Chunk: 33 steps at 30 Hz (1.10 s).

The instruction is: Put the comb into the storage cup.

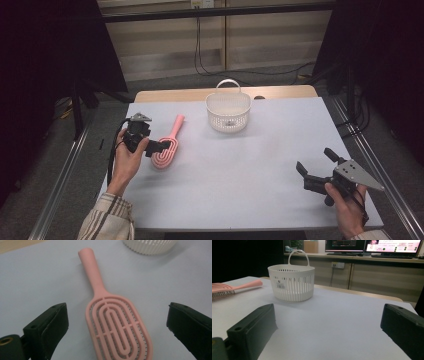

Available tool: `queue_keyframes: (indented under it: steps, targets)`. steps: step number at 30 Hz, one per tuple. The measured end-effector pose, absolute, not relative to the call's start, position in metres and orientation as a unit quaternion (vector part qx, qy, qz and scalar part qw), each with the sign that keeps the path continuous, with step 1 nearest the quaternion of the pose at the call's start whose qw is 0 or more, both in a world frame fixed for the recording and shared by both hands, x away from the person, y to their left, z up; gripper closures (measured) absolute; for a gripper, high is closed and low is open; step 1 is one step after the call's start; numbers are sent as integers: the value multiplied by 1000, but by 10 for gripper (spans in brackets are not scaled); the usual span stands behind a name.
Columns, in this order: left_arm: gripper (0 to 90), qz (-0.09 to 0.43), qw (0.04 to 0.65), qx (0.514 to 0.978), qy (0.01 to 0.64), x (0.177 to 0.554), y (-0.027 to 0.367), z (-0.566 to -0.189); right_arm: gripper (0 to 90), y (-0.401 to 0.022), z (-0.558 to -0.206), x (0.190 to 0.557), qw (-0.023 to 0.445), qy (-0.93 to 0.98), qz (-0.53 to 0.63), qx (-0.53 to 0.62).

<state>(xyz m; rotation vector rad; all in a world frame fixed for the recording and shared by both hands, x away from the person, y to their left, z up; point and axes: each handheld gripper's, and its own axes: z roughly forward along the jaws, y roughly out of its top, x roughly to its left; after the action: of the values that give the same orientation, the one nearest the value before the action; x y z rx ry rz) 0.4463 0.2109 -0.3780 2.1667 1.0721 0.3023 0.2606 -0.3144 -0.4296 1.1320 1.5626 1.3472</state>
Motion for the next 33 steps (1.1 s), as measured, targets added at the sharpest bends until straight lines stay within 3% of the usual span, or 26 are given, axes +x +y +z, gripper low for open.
queue_keyframes:
  steps: [33]
  targets:
    - [55,68,264,869,413,475,191,-395,0,-314,-430,261,385,616,527,442]
